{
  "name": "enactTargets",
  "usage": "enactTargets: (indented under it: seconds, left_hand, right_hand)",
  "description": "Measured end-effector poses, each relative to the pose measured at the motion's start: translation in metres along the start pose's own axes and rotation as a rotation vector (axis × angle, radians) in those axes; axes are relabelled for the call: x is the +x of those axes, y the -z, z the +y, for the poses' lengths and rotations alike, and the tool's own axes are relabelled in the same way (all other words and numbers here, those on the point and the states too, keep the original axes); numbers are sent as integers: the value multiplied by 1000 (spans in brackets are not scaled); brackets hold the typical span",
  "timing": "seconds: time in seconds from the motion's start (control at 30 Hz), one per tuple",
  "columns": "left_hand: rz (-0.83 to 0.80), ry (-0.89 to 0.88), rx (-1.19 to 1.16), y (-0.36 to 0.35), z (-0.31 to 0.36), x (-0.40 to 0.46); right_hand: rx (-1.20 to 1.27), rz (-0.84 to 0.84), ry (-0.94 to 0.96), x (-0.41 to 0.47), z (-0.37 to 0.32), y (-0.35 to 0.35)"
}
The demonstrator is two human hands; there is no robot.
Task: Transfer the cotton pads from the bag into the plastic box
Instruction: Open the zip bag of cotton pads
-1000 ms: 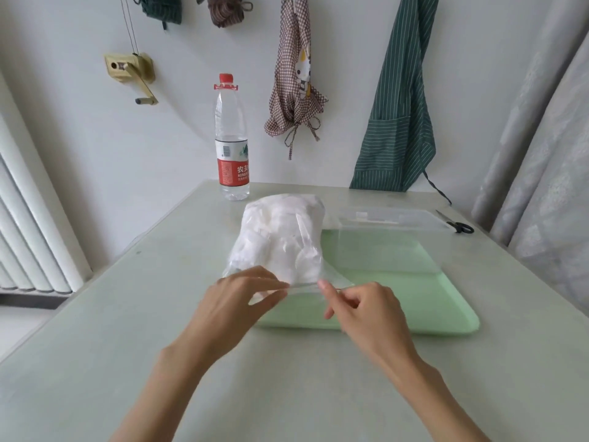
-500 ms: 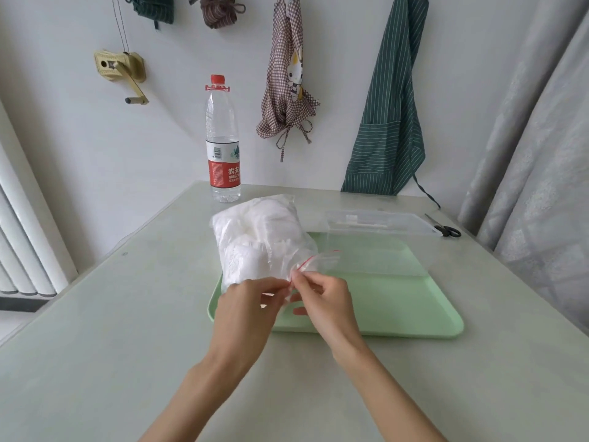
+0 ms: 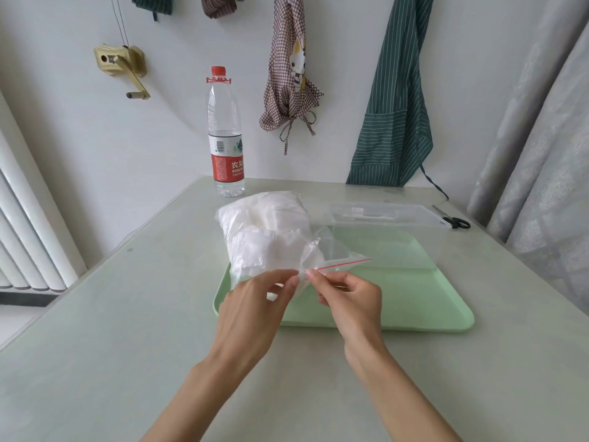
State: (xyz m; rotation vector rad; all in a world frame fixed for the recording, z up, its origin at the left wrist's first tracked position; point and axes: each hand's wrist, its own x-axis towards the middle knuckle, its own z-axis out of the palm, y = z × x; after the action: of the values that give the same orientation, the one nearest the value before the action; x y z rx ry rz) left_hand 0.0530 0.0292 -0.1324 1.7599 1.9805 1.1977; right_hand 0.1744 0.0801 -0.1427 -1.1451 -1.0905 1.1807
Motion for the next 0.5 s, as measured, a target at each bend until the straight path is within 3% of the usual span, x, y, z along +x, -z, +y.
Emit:
enactTargets:
  seconds: [0.13,0.23,0.33,0.43,0.5]
  left_hand:
    - [-110,0,21,7,-2,3]
    - [-162,-7,-3,6,-3,5]
    - [-73,12,-87,4,-6,9]
    - [103,-93,25,6,-11,16]
    - [96,-61,-47,13,-10,26]
  right_hand:
    - [74,-242,-191,1,-3,5]
    - [-49,-255,-145,0,-4,4]
    - [-37,-247,-61,2,-7,-3]
    - [89,-323,-71,8,-13,-17]
    - [246,-405,-108,14,-21,-30]
